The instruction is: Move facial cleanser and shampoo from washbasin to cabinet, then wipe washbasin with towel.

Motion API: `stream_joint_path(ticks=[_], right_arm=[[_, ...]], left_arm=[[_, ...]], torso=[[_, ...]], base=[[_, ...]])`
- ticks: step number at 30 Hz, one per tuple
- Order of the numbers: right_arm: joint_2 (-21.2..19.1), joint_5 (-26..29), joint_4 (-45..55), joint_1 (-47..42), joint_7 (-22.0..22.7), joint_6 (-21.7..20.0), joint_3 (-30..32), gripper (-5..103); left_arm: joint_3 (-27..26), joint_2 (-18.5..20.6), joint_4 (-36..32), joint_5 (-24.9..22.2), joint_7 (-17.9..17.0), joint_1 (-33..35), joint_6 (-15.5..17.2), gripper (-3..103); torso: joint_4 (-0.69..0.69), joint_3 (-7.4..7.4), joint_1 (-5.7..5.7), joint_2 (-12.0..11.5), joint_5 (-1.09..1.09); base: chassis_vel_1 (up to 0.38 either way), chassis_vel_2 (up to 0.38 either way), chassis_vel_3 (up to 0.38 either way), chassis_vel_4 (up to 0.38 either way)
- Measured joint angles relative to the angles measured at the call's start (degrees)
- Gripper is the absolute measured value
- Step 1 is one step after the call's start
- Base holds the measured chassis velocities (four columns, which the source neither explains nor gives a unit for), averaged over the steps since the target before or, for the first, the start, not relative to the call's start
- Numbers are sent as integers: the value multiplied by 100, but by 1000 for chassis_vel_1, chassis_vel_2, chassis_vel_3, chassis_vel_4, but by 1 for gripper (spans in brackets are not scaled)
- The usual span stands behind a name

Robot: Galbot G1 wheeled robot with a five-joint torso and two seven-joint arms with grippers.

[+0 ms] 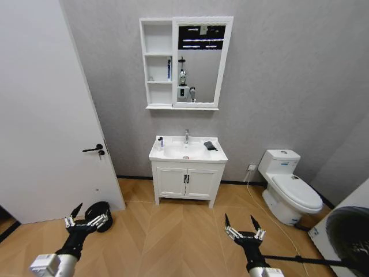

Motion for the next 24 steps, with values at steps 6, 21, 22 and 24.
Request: stream_joint_path(ticks=[6,21,22,24], right_arm=[[-42,-214,-17,103,110,298,21,100],[8,-127,-36,-487,-161,651,19,100],[8,-127,-36,-487,-161,651,19,100],[36,-147,-3,-537,-164,666,11,100]], left_arm=[[55,15,-80,75,134,116,-68,98],[515,-179,81,489,159,105,-426,97],[515,-179,81,489,159,105,-426,97],[573,-234,122,768,158,46,-574,97]], torso=[[1,0,0,0,0],[0,0,0,0,0],[0,0,0,0,0],[-1,0,-1,0,0]], base=[[0,0,0,0],[0,0,0,0],[0,0,0,0],[0,0,0,0]])
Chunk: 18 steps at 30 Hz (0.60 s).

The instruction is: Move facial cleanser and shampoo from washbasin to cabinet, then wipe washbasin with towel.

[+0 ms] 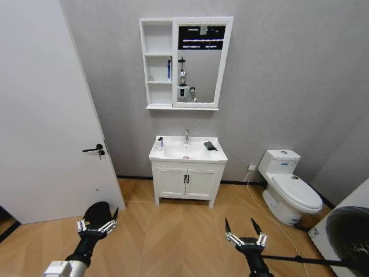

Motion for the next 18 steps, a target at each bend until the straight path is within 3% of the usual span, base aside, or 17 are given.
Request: stream_joint_path(ticks=[7,18], right_arm=[[16,-49,66,-76,-9,5,-20,100],[37,-57,29,-13,15,-1,-67,100]], left_arm=[[145,22,24,157,-7,-143,-9,97],[159,21,143,53,-52,-236,57,97]], torso=[[1,-1,-2,1,0],[3,1,2,-1,4]], base=[[-59,71,65,-57],[-196,190,190,-203]])
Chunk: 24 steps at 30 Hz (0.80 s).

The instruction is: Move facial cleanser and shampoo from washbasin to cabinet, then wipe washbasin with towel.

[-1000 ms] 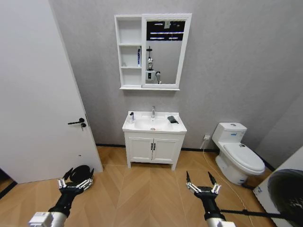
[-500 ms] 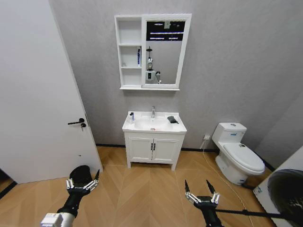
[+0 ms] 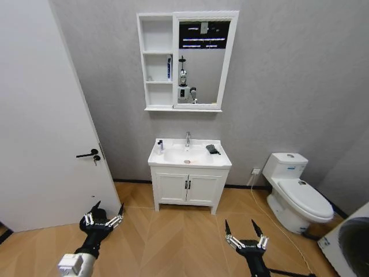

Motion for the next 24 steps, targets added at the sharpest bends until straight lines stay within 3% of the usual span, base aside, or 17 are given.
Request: stream_joint_path(ticks=[3,5,24], right_arm=[[10,7,-40,5,-6,-3,-6,100],[-4,35,-69,9,-10,-4,-5,100],[-19,239,-196,142,-51,-74,67,100]], left_arm=[[27,-29,31,4,0,0,1,97],[49,-48,39,4,0,5,0,97],[281,-10,277,-5,-7,-165,188,97]], torso=[[-4,0,0,0,-8],[1,0,-1,0,0],[-3,0,-1,0,-3]], base=[[-206,219,224,-215],[-203,221,217,-218],[-216,215,224,-223]])
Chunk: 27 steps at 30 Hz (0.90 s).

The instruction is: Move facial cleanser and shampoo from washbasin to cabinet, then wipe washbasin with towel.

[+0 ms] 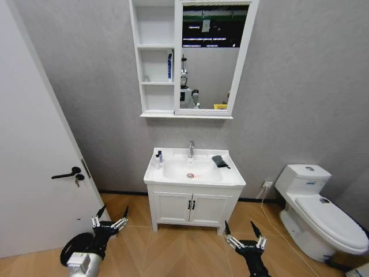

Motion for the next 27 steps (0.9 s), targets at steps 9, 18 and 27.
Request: stream_joint_path(ticks=[9,18,27], right_arm=[[-54,113,-143,94,-96,-121,59,100],[-95,140,-210,307,-143,-334,-67,100],[-222,318,-80,447,-117,-495,-10,100]], left_arm=[[365,102,593,34,-53,-200,123,97],[719,-39,907,176,-101,-384,204,97],[1041,-100,940,174,-129,-478,307,97]], torso=[[-1,0,0,0,-3],[2,0,-1,1,-2],[0,0,-1,0,1]], base=[[-240,243,243,-234],[-266,254,254,-256],[-256,254,258,-254]])
